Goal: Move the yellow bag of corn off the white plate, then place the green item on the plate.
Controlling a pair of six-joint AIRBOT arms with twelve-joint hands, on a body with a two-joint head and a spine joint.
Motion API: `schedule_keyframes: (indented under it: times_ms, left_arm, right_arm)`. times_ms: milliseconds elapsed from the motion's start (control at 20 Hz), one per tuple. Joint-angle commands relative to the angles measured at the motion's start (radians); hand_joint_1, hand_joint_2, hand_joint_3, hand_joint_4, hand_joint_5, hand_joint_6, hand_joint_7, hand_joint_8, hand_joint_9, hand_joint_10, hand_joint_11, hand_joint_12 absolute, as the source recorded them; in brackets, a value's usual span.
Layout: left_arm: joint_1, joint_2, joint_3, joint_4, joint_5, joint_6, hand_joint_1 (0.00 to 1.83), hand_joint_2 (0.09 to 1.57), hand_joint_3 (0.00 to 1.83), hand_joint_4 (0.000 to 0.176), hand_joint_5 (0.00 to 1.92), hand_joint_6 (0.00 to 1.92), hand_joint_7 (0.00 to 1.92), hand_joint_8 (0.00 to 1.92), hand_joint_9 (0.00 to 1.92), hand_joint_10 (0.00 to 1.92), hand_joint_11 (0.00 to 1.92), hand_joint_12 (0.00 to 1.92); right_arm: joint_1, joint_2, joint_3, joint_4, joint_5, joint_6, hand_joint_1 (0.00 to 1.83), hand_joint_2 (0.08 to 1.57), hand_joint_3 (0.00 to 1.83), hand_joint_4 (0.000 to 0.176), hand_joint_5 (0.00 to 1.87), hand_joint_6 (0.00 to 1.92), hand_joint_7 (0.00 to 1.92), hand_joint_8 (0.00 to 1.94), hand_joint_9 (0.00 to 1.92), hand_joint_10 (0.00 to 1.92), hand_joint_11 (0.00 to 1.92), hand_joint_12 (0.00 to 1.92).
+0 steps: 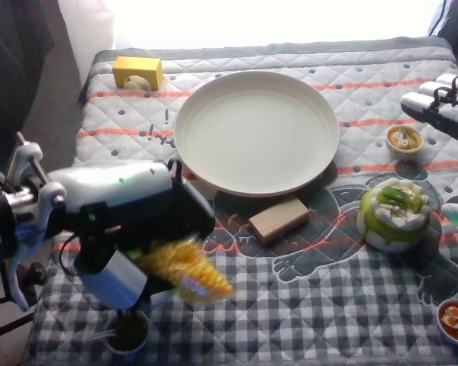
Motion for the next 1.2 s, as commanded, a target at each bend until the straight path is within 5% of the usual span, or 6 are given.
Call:
schedule_keyframes:
  times_ms: [0, 150, 400, 750, 900, 1150]
  left_arm:
    - [-0.012, -0.006, 0.004, -0.016, -0.099, -0.007, 0.81, 1.11, 0.39, 0.0, 0.3, 1.26, 0.46, 1.42, 0.47, 1.66, 0.44, 1.92]
    - [-0.007, -0.023, 0.015, -0.015, -0.08, -0.008, 0.69, 1.22, 0.03, 0.0, 0.31, 0.21, 0.32, 0.17, 0.14, 0.59, 0.0, 1.39]
    - [0.008, -0.01, 0.007, -0.016, -0.092, -0.009, 0.58, 1.16, 0.0, 0.071, 0.04, 0.0, 0.0, 0.0, 0.0, 0.0, 0.0, 0.03]
    - [0.073, 0.104, -0.028, -0.19, -0.383, -0.03, 0.38, 1.18, 0.01, 0.09, 0.0, 0.0, 0.0, 0.0, 0.0, 0.0, 0.0, 0.0]
    - [0.094, 0.103, 0.003, -0.237, -0.529, -0.14, 0.45, 1.16, 0.0, 0.0, 0.0, 0.0, 0.0, 0.0, 0.0, 0.0, 0.01, 0.35]
    - [0.099, 0.014, 0.089, -0.291, -0.658, -0.289, 0.6, 1.19, 0.0, 0.033, 0.0, 0.0, 0.0, 0.0, 0.0, 0.0, 0.0, 0.0]
  right_arm:
    - [0.007, 0.0, 0.001, 0.006, 0.121, 0.003, 0.46, 1.3, 0.0, 0.003, 0.0, 0.0, 0.0, 0.0, 0.0, 0.0, 0.0, 0.45]
    - [0.007, 0.001, 0.002, 0.006, 0.121, 0.003, 0.46, 1.31, 0.0, 0.0, 0.0, 0.0, 0.0, 0.0, 0.04, 0.01, 0.0, 0.58]
    - [0.007, 0.008, 0.001, 0.005, 0.121, 0.003, 0.38, 1.3, 0.0, 0.0, 0.0, 0.0, 0.0, 0.0, 0.04, 0.01, 0.0, 0.69]
    - [0.007, 0.019, 0.003, -0.047, 0.125, 0.072, 0.46, 1.22, 0.0, 0.0, 0.0, 0.0, 0.01, 0.0, 0.12, 0.02, 0.0, 1.12]
    - [0.007, 0.006, 0.023, -0.086, 0.119, 0.147, 0.46, 1.2, 0.0, 0.021, 0.0, 0.0, 0.0, 0.0, 0.09, 0.01, 0.0, 1.09]
    - [0.023, -0.041, 0.049, -0.123, 0.06, 0.171, 0.47, 1.16, 0.0, 0.036, 0.0, 0.0, 0.0, 0.0, 0.14, 0.03, 0.0, 1.29]
